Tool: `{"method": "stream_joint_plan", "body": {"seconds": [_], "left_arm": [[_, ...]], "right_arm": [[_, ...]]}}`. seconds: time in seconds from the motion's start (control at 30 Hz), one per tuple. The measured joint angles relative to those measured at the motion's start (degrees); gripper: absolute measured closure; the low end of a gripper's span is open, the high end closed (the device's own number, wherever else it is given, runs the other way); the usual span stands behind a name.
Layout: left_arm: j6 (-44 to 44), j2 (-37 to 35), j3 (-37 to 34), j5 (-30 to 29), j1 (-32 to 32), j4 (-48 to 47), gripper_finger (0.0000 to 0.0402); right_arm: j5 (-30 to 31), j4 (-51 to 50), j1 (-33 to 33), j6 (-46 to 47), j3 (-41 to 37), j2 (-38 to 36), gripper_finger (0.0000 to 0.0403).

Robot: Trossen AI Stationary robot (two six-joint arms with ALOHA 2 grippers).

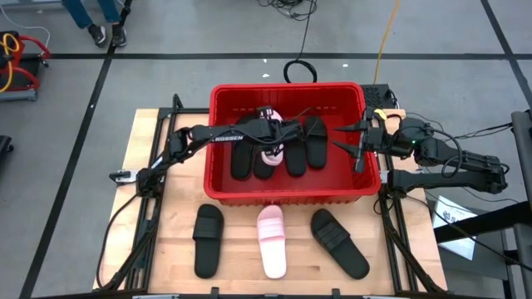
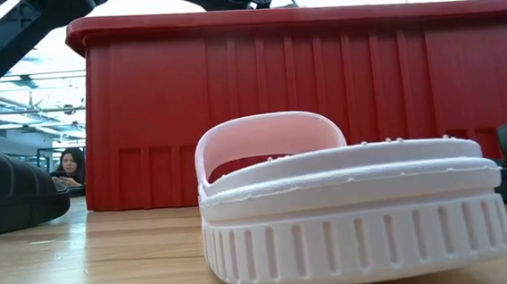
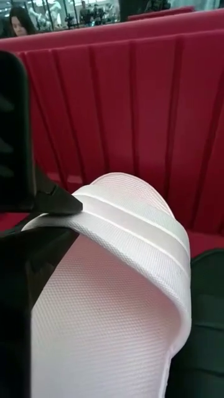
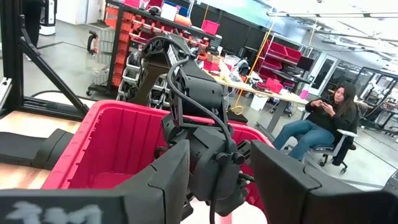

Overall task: Pick and place slides into bin
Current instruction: Put the left pink slide into the red bin, then put the pink left slide into the red bin

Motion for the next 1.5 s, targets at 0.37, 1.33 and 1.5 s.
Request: {"method": "stream_joint_plan", "body": {"seconds": [0.37, 1.33, 1.5], "left_arm": [[-3.0, 0.0, 0.0, 3.6, 1.1, -0.6, 0.0337], [-3.7, -0.5, 1.2, 3.1, -1.4, -9.4, 0.0270], [-4.0, -0.9, 1.2, 3.1, -2.2, -10.1, 0.0270]], "right_arm": [[0.0, 0.0, 0.0, 0.0, 0.0, 0.0, 0.0243], [0.0, 0.0, 0.0, -1.5, 0.0, 0.0, 0.0243], [0.0, 0.0, 0.0, -1.5, 0.0, 0.0, 0.0243]]}}
